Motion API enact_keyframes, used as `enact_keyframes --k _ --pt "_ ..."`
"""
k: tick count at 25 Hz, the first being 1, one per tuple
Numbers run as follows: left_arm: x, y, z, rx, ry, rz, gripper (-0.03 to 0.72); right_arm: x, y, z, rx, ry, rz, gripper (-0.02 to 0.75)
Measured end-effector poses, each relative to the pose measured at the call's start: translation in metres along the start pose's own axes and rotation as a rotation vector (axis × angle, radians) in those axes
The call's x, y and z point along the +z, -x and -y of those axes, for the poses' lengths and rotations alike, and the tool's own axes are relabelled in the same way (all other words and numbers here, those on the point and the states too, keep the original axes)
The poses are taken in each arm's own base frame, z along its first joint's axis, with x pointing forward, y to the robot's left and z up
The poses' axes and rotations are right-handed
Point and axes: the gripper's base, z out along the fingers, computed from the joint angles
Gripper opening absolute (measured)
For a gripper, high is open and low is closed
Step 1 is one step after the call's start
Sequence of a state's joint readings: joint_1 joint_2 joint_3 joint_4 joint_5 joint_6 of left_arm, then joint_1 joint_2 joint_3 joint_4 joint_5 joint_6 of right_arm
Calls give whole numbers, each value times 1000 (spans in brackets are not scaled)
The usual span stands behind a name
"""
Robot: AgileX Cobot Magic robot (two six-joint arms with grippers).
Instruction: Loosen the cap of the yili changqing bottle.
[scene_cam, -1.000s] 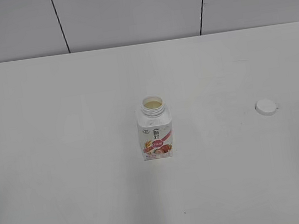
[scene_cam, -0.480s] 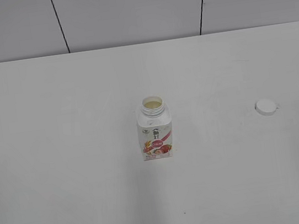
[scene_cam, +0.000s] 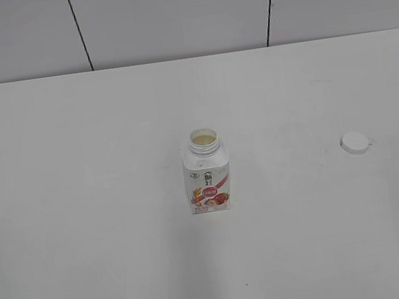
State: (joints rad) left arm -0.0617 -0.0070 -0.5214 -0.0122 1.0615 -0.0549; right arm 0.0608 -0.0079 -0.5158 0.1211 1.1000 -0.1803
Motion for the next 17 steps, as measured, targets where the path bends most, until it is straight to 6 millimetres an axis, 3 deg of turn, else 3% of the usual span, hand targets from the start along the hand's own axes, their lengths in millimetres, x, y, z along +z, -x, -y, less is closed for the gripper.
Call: enact_keyframes --k 17 --pt "0 0 0 -3 5 0 365 0 0 0 1 0 1 566"
